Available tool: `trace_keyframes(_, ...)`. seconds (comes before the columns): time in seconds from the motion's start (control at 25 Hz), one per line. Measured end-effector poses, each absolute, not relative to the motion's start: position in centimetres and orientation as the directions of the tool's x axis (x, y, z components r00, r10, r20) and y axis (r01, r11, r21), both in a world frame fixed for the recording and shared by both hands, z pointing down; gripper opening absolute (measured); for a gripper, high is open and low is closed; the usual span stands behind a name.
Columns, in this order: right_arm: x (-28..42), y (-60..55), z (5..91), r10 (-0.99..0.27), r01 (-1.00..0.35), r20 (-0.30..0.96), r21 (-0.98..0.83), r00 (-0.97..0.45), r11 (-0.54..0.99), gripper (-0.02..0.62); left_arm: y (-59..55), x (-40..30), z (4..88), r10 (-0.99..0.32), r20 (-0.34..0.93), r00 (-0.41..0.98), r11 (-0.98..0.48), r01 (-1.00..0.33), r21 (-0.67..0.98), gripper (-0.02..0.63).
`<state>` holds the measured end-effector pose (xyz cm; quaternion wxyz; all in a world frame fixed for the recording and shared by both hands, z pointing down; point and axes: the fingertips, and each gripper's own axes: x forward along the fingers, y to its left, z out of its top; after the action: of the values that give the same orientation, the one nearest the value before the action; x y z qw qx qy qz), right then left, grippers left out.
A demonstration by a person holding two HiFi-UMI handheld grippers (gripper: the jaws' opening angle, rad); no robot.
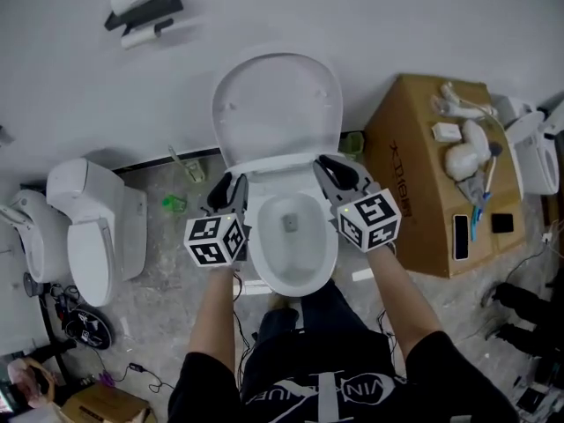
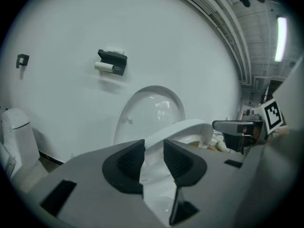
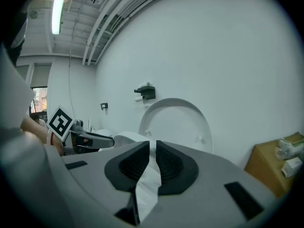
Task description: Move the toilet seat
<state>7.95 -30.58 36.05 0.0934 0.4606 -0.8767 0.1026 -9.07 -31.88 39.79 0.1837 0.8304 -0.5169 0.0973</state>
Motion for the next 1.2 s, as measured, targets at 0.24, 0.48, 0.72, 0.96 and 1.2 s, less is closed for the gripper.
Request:
trace_keyframes(0.24,8.1,-34.5,35.2,-0.793,-0.824,0.229,-0.090,-0.564,0.560,0.041,-35.6,-9.2,39.1,-0.841,0.347,0.415,-0.376,-0.910,0.177,0.109)
trace_keyframes(0.48,8.3,-37.6,34.9,-0.790,-0.817,0.215,-0.079,-0.574,0.572,0.038,-38.4,-9.2,38.8,-0.856,0.340,0.390,-0.352,-0.920,0.170,0.101)
trace_keyframes(0.72,8.4,-39.9,34.8,-0.794,-0.818,0.202,-0.082,-0.574,0.570,0.032,-40.6,-9.1,38.7,-0.862,0.340,0.376,-0.339,-0.926,0.164,0.097)
trace_keyframes(0.96,8.4,-42.2,34.9,-0.794,-0.818,0.205,-0.070,-0.572,0.571,0.032,-42.7,-9.2,38.8,-0.864,0.352,0.360,-0.321,-0.933,0.164,0.094)
trace_keyframes(1.2,8.3,-44.1,34.9,-0.789,-0.813,0.211,-0.051,-0.577,0.580,0.029,-44.4,-9.2,38.9,-0.872,0.351,0.342,-0.303,-0.939,0.164,0.092)
